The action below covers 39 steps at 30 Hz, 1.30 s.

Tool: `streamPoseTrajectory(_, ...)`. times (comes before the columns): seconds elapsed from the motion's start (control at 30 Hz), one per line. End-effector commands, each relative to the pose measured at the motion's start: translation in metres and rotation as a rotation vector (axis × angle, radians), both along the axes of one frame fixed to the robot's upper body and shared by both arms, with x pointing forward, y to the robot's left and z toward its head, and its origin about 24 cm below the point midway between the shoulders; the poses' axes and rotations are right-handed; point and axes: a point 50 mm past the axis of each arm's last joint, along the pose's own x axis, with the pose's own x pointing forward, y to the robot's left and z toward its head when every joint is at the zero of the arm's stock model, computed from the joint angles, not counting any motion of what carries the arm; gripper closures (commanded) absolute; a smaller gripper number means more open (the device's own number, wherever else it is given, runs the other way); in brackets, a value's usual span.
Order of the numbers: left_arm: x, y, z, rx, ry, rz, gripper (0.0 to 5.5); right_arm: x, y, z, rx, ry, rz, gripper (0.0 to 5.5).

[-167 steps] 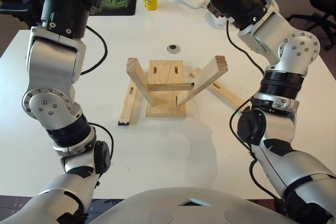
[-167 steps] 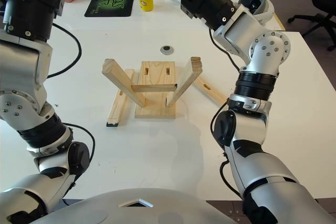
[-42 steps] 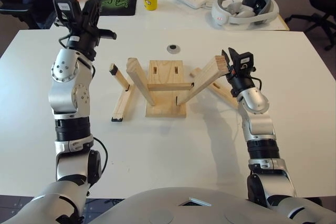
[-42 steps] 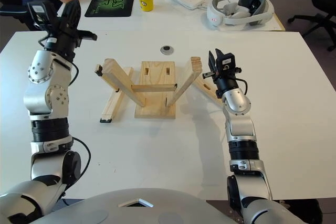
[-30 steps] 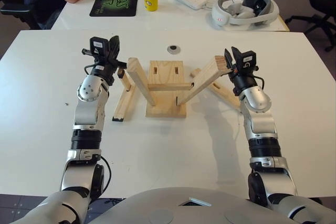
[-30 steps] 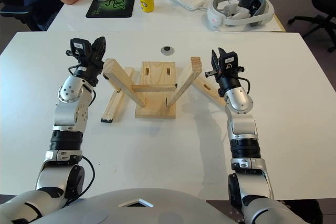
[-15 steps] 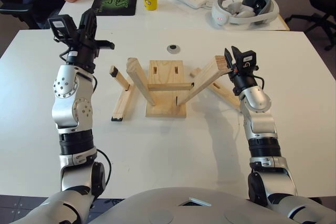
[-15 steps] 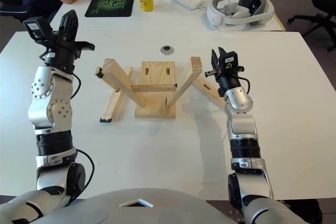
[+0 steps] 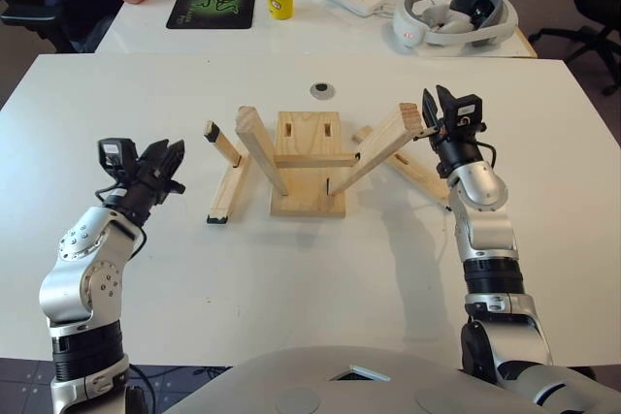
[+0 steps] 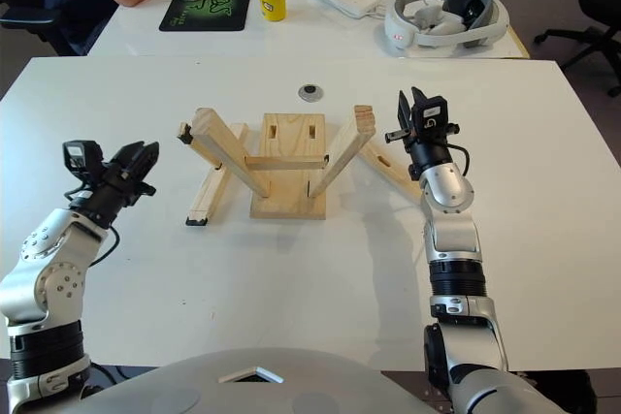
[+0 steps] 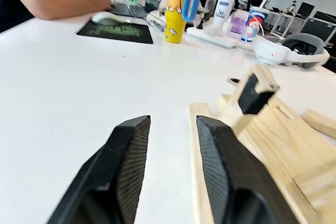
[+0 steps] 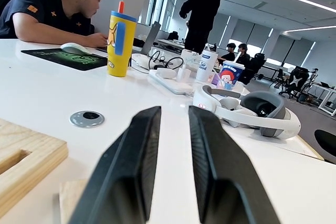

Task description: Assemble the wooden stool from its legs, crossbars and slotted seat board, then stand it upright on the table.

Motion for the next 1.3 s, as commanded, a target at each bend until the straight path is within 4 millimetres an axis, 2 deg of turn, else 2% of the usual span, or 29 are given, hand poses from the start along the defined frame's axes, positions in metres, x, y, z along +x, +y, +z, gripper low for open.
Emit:
streamPoseTrajectory(0.03, -0.007, -0.018, -0.012, -0.011, 0.140, -0.121, 3.13, 0.001, 0.001, 0.002, -0.011, -0.002, 0.001, 4.51)
streamPoseTrajectory(0.2, -0.010, -0.026, -0.025, 0.068, 0.258, -0.165, 2.37, 0.001, 0.003, 0.002, -0.014, -0.003, 0.009, 4.51)
streamPoseTrajectory(0.5, -0.006, -0.033, -0.029, 0.142, 0.251, -0.152, 1.04, 0.000, 0.003, 0.001, -0.012, -0.002, 0.009, 4.51)
streamPoseTrajectory(0.63, -0.004, -0.033, -0.043, 0.122, 0.295, -0.117, 0.89, 0.001, 0.004, 0.002, -0.010, -0.005, 0.006, 4.51)
streamPoseTrajectory(0.87, -0.002, -0.027, -0.055, 0.222, 0.304, -0.084, 1.90, 0.003, 0.004, 0.003, -0.010, -0.010, 0.010, 4.51)
streamPoseTrajectory(1.13, 0.001, -0.033, -0.050, 0.232, 0.263, -0.103, 3.22, 0.003, 0.003, 0.004, -0.014, -0.012, 0.012, 4.51)
streamPoseTrajectory(1.3, 0.005, -0.034, -0.042, 0.224, 0.231, -0.102, 3.44, 0.004, 0.003, 0.005, -0.012, -0.012, 0.010, 4.51)
